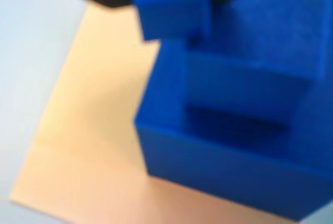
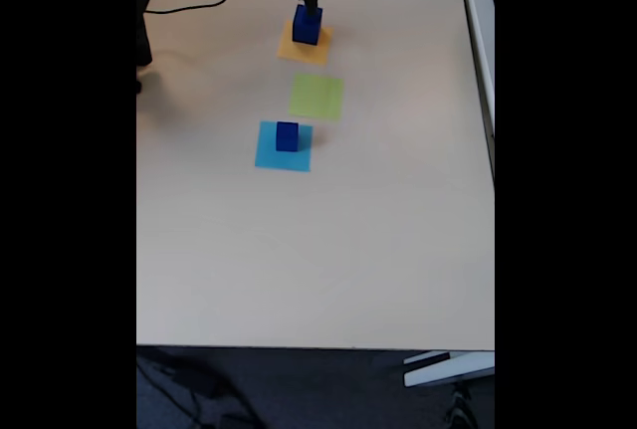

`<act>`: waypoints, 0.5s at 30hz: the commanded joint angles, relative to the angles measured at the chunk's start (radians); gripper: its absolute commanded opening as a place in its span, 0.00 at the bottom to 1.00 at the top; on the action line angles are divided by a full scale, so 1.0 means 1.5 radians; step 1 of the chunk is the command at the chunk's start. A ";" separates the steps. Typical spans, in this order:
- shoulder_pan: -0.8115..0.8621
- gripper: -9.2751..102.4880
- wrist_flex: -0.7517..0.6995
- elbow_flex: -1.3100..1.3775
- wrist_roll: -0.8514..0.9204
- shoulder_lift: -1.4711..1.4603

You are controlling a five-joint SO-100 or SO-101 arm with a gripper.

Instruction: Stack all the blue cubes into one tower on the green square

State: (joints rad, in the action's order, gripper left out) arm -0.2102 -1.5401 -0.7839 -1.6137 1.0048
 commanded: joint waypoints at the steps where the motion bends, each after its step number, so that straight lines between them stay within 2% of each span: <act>1: 0.003 0.09 -0.002 0.040 0.008 0.059; 15: 0.037 0.09 -0.010 0.045 0.054 0.086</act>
State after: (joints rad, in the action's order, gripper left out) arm -0.1672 -1.5447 -0.7793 -1.5447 1.0247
